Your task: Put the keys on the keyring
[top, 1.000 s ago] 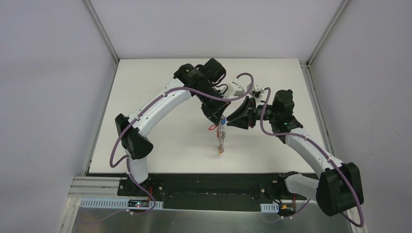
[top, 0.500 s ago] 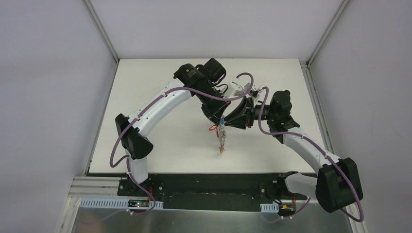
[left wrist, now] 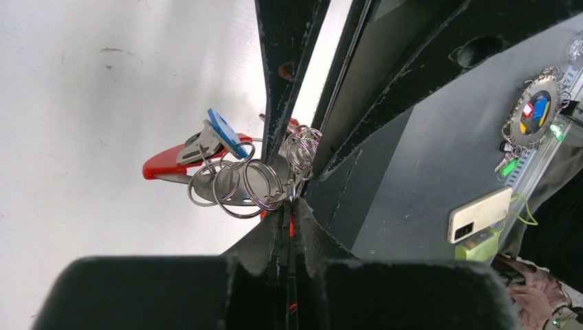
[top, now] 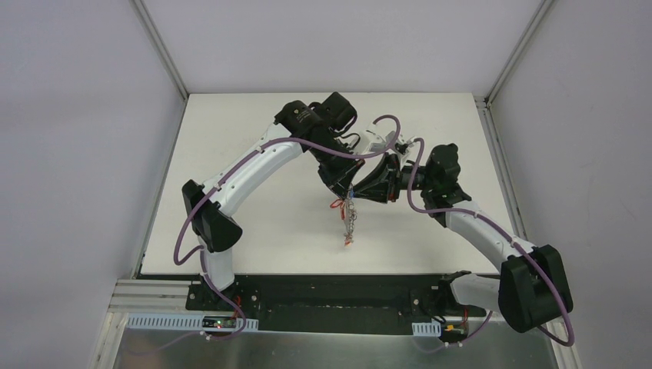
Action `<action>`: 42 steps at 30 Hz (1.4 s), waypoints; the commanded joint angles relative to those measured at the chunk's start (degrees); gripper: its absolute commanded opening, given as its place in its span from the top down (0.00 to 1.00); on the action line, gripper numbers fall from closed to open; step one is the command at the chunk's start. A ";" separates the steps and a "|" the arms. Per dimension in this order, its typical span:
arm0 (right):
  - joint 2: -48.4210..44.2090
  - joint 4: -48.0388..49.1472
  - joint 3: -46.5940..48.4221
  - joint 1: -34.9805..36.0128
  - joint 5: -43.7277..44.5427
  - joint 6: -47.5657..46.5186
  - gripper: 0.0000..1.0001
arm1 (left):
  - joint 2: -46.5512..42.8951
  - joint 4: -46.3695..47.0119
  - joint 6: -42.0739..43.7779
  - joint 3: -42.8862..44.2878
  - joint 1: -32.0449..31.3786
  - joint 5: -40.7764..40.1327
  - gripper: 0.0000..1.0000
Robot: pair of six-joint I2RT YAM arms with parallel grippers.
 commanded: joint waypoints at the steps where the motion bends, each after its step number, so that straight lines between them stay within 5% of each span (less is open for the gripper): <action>1: 0.83 4.81 -0.45 1.05 -1.26 2.94 0.72 | -2.19 2.78 0.02 -1.05 -0.37 2.90 1.00; 16: 2.14 22.67 -4.09 -0.72 -1.35 15.61 0.70 | -7.75 10.61 -0.79 -8.95 1.82 6.19 1.00; 29: 3.17 25.28 -4.22 -1.22 -1.31 18.04 0.72 | -8.70 12.32 -1.86 -10.10 2.31 8.06 1.00; 42: 4.37 25.55 -3.90 -1.08 -2.04 18.82 0.85 | -8.98 13.38 -2.33 -10.72 2.91 9.34 1.00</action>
